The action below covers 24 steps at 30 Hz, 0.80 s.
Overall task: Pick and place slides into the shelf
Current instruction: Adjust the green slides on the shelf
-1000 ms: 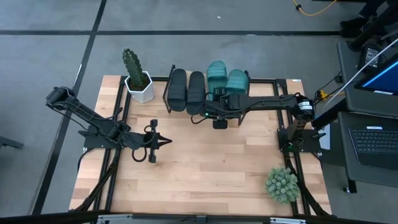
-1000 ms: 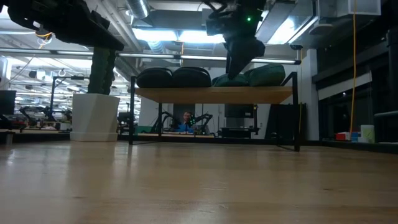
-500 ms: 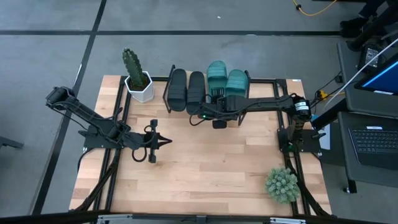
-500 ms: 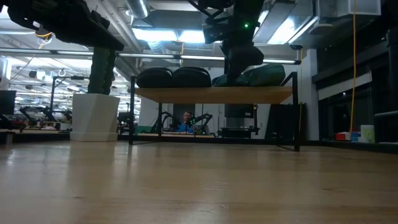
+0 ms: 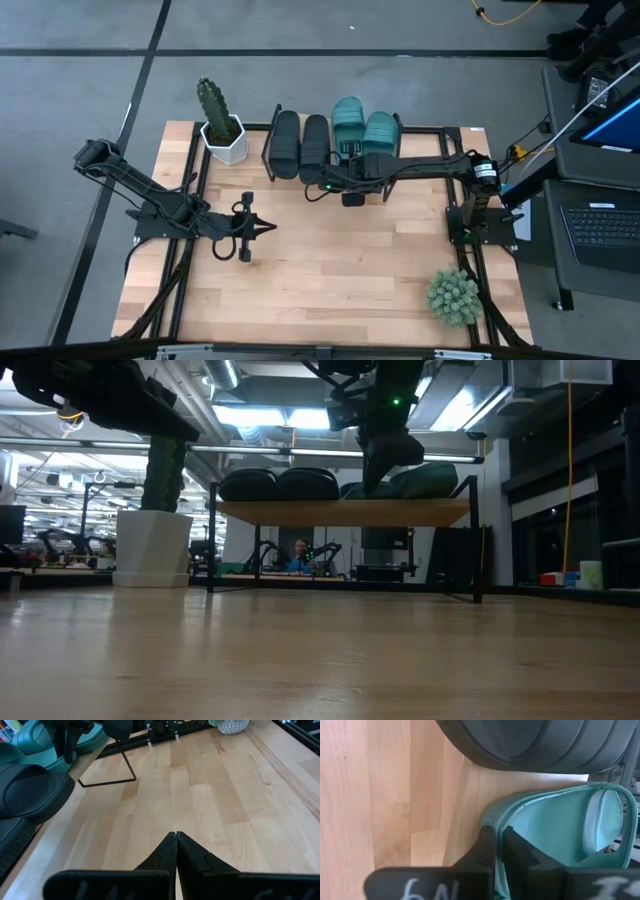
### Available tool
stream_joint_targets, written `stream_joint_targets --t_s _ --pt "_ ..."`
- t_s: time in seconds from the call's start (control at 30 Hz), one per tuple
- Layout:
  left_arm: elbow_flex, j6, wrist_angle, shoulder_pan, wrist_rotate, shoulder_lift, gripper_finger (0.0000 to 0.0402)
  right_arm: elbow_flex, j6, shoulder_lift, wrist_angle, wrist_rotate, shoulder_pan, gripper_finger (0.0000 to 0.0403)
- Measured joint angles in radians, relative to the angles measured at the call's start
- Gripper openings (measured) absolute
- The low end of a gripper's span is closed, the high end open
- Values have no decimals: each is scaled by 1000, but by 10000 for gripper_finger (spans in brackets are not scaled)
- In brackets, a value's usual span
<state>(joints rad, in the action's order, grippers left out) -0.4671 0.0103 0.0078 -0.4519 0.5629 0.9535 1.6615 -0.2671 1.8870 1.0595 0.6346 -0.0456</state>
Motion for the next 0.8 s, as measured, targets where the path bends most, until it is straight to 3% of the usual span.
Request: stream_joint_targets --t_s 0.8 --pt "0 0 0 0 0 0 0 0 30 0 -72 0 33 17"
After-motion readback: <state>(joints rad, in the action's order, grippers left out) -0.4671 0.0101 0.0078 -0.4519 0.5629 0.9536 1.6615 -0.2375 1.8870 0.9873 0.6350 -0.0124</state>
